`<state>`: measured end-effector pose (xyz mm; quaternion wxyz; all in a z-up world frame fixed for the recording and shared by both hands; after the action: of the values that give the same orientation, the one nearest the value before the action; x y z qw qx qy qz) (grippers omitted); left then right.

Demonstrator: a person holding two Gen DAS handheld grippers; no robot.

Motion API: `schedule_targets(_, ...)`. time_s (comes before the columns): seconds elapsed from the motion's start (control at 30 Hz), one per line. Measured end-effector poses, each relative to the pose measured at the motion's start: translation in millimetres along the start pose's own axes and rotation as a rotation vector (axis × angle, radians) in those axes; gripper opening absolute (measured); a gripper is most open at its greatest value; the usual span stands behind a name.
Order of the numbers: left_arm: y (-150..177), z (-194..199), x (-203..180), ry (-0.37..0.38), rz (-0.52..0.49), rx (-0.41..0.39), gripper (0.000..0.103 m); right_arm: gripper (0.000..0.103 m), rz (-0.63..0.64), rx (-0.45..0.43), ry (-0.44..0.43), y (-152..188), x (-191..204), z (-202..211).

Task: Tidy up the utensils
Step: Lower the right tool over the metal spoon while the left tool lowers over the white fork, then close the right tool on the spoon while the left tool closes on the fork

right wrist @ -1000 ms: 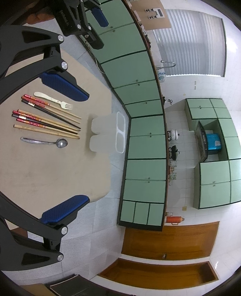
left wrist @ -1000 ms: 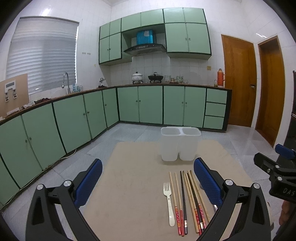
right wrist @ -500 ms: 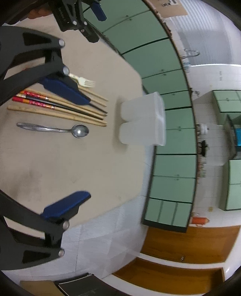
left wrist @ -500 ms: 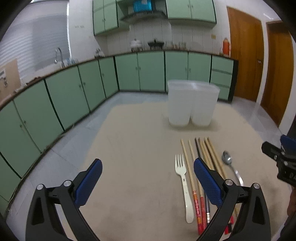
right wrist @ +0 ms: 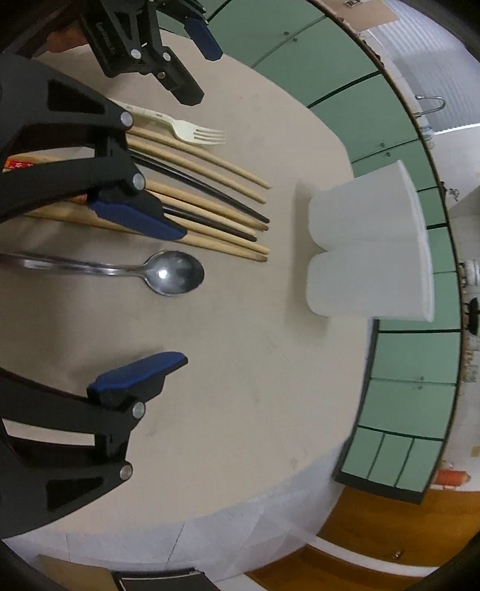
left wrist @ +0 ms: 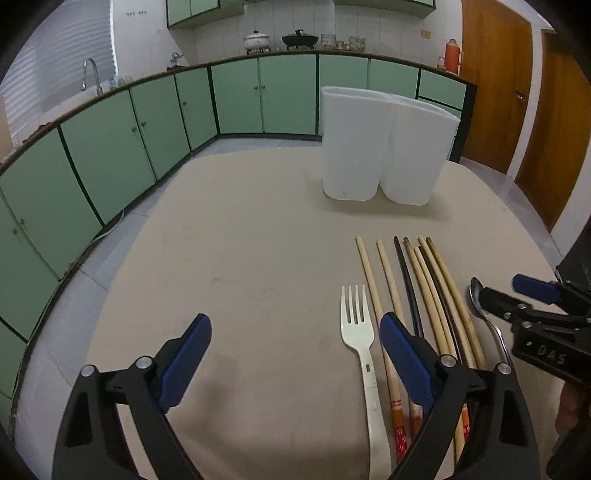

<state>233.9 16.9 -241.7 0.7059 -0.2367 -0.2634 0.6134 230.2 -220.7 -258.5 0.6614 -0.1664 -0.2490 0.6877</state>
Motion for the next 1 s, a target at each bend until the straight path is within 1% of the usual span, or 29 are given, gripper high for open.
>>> schedule_targets(0.13, 0, -6, -3, 0.01, -0.006, 0.014, 0.091, 0.054, 0.004, 0.033, 0.003, 3, 2, -13)
schedule_targets(0.23, -2, -11, -5, 0.016, -0.006, 0.021, 0.091, 0.05, 0.021, 0.024, 0.015, 3, 3, -13)
schedule_targets(0.3, -4, -14, -7, 0.019, -0.007, 0.026, 0.091, 0.04, 0.036, 0.02, 0.009, 3, 6, -13)
schedule_targets(0.37, -5, -18, -8, 0.016, -0.009, 0.032, 0.091, 0.033, 0.049, 0.018, 0.007, 1, 7, -13)
schedule_targets(0.4, -6, -21, -8, 0.013, -0.01, 0.036, 0.091, 0.032, 0.052, 0.017, 0.009, 1, 8, -13)
schedule_targets(0.57, -8, -31, -5, -0.001, -0.001, 0.057, 0.091, 0.032, 0.054, 0.006, 0.004, 1, 6, -9)
schedule_targets(0.87, -11, -46, -9, 0.003, -0.002, 0.089, 0.091, 0.032, 0.05, -0.003, -0.004, 2, 8, -11)
schedule_targets(1.0, -11, -50, -6, 0.015, 0.023, 0.102, 0.091, 0.032, 0.046, -0.004, -0.011, 2, 8, -11)
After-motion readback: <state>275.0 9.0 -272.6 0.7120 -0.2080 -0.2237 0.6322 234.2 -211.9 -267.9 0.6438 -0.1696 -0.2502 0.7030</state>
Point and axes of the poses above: each gripper's, at about its wrist camera, not at the fingertips, and z roughly against the way its jaws point, x to its left, y to its underside, the point moved 10 cm from there along -z, roughly the way its jaws point, and after that the axes turned 5 degrees about -z, right-handed, at the moved point
